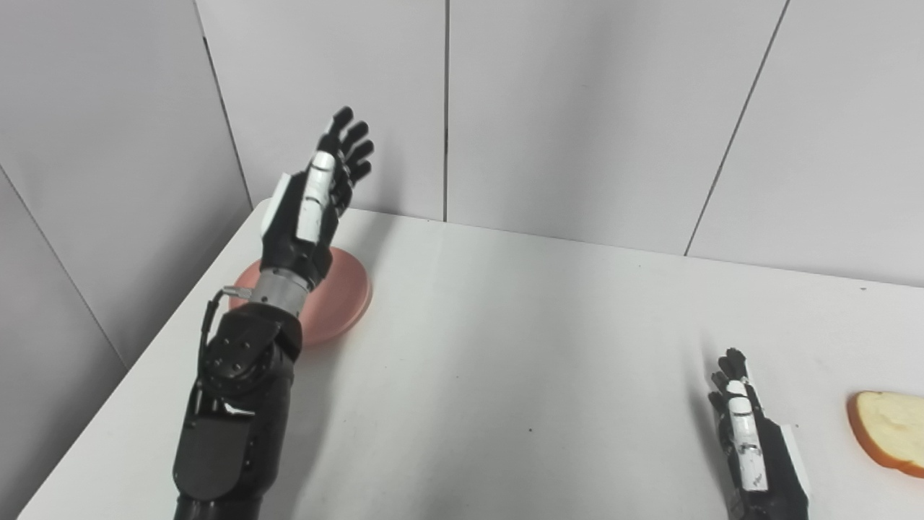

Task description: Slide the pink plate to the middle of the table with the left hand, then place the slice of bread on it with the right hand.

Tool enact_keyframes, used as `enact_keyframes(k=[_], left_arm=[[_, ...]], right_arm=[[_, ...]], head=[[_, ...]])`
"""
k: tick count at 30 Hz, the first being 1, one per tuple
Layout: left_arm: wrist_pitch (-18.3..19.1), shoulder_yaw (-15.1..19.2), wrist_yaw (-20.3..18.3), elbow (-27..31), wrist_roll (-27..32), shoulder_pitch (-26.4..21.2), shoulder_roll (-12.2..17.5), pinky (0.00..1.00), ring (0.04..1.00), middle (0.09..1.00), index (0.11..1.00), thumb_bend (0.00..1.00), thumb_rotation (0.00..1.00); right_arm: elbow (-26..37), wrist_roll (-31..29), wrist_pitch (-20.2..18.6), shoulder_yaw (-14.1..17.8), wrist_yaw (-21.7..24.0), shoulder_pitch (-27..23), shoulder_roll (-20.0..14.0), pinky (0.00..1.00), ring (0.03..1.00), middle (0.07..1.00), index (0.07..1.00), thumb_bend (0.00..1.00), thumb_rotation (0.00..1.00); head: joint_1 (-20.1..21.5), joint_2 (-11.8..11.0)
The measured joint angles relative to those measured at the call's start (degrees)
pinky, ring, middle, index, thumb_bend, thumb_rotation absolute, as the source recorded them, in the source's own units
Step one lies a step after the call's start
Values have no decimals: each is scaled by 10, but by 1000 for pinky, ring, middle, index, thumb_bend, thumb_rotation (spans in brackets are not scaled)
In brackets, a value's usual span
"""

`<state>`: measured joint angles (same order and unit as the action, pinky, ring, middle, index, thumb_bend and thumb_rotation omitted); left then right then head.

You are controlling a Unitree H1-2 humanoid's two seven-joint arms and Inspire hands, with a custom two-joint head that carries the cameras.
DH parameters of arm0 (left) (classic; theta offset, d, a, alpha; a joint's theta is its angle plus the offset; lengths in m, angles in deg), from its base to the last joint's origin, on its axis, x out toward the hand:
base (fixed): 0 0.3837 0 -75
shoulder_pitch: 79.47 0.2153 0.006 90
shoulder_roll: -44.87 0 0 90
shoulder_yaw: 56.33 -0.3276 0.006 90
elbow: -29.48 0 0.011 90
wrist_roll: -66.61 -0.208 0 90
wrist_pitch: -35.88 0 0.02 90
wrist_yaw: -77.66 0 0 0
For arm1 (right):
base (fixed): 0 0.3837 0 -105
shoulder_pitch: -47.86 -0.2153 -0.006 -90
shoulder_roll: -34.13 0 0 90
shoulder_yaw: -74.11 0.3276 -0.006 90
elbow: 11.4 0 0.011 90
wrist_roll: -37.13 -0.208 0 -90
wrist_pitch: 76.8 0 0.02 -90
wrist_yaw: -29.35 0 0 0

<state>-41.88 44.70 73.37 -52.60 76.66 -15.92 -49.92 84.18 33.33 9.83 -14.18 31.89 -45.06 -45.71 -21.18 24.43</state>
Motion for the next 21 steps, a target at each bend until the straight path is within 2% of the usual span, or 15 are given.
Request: enact_keyframes(k=[6,9,15,21], left_arm=[[0,38,9,-61,10,-25,33,920,944,943,938,567,1000],[-2,55,15,-88,12,-32,50,924,942,941,936,574,1000],[-5,76,21,-139,23,-44,58,890,925,922,919,563,1000],[-19,93,24,-193,25,-49,75,917,935,931,921,583,1000]], right_arm=[[6,0,-4,0,-2,2,4,1000,1000,1000,1000,44,1000],[6,-2,-4,0,-2,3,4,1000,1000,1000,1000,48,1000],[8,2,-5,0,-7,4,5,1000,1000,1000,1000,61,1000],[11,2,-9,0,-8,4,6,1000,1000,1000,1000,56,1000]], head=[[0,-3],[-3,-3],[-6,-3],[-8,-1]])
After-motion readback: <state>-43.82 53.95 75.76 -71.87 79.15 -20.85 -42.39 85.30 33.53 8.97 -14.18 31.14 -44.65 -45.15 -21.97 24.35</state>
